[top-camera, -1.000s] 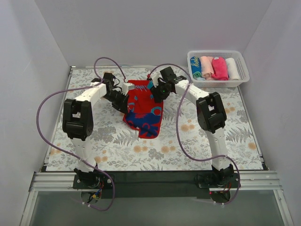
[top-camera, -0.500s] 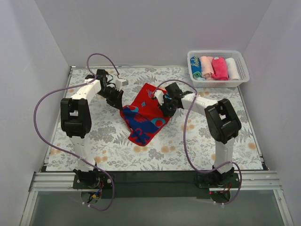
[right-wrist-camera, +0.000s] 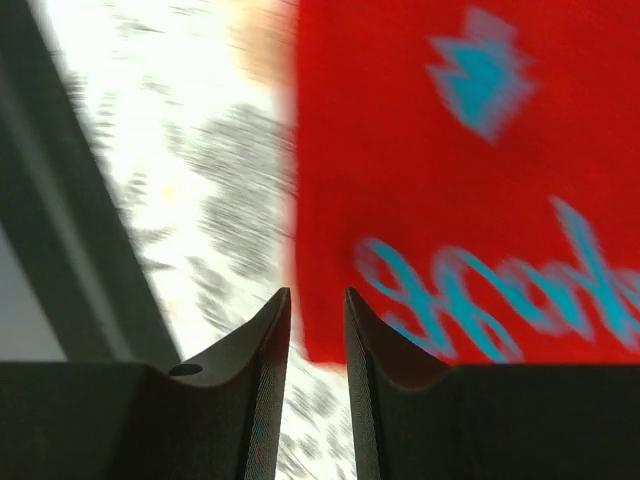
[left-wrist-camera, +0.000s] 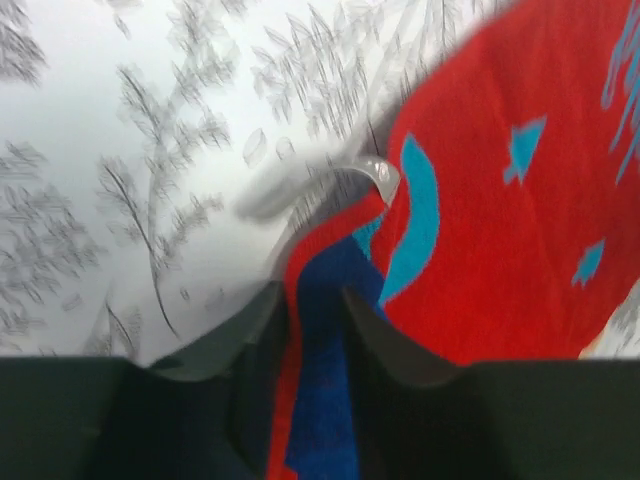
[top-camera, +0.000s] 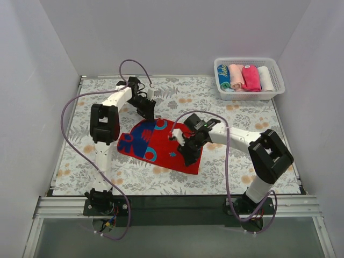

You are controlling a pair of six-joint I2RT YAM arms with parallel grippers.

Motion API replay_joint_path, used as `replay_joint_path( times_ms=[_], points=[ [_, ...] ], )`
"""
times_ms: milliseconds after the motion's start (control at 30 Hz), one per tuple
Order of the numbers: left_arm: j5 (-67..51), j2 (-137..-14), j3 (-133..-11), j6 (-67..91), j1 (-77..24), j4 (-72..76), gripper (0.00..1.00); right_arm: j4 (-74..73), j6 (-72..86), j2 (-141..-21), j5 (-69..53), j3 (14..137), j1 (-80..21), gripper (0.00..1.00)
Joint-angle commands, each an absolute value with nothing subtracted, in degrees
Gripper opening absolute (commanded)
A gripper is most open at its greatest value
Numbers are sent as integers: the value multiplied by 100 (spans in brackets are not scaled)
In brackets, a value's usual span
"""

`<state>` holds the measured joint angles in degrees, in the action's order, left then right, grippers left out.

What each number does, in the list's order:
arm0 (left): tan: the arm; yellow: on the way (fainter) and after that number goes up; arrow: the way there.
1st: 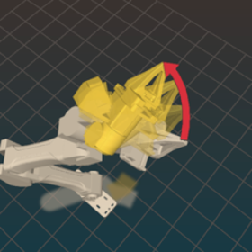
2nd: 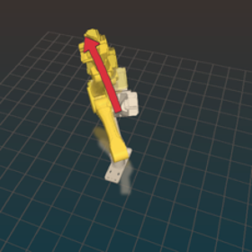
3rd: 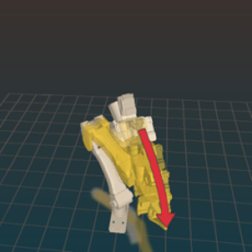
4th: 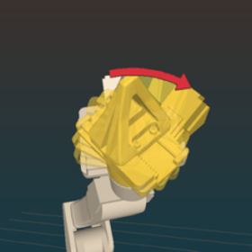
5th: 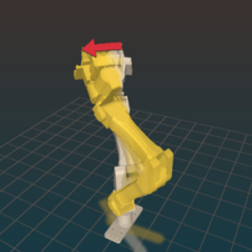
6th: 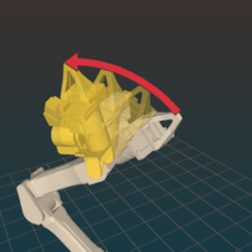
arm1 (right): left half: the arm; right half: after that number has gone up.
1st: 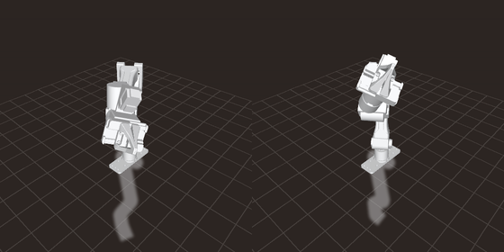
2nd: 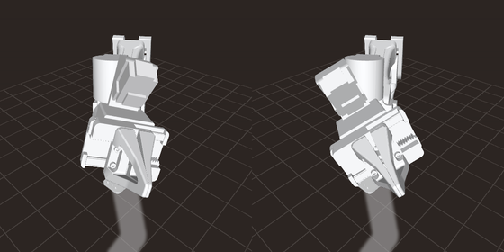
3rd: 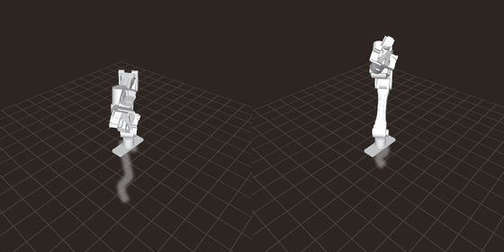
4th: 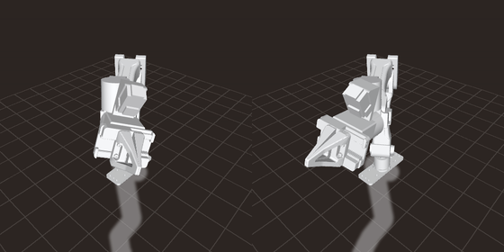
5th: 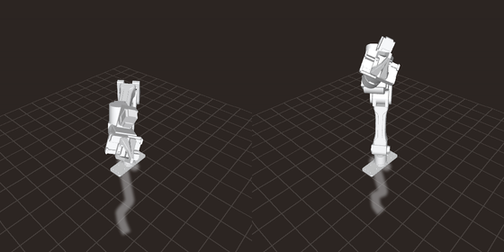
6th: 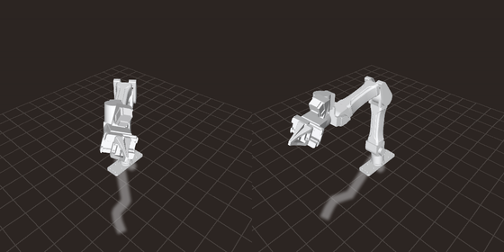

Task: Roll the towels
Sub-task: Flatten the towel

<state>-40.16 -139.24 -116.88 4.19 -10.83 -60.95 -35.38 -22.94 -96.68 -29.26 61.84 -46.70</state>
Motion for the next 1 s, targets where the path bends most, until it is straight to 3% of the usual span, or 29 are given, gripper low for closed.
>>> replay_joint_path(
  times_ms=[0, 67, 167, 567, 667, 767, 967],
  points=[
    [-4052, -12983, -11033, 483, -1002, -6005, 33, -3850, -2232, -9545, -2532, 6029, -3842, 30],
    [-4008, -12353, -10419, 545, -854, -5758, 56, -3850, -2232, -9519, -2400, 6099, -3605, 30],
    [-3571, -11675, -9986, 396, -713, -5634, 63, -3858, -2215, -9615, -2303, 6398, -3402, 30],
    [-2707, -10810, -8368, -756, -246, -5301, 53, -3867, -2127, -10265, -1679, 6486, -3261, 27],
    [-3023, -11030, -8612, -809, -264, -5186, 46, -3902, -2022, -10248, -1617, 6504, -3121, 25],
    [-3269, -11188, -8982, -826, -359, -5107, 46, -3955, -1960, -10213, -1608, 6513, -2954, 25],
    [-2620, -11671, -9360, -853, -685, -5036, 47, -4017, -1890, -10283, -1275, 6486, -2839, 25]
  ],
)
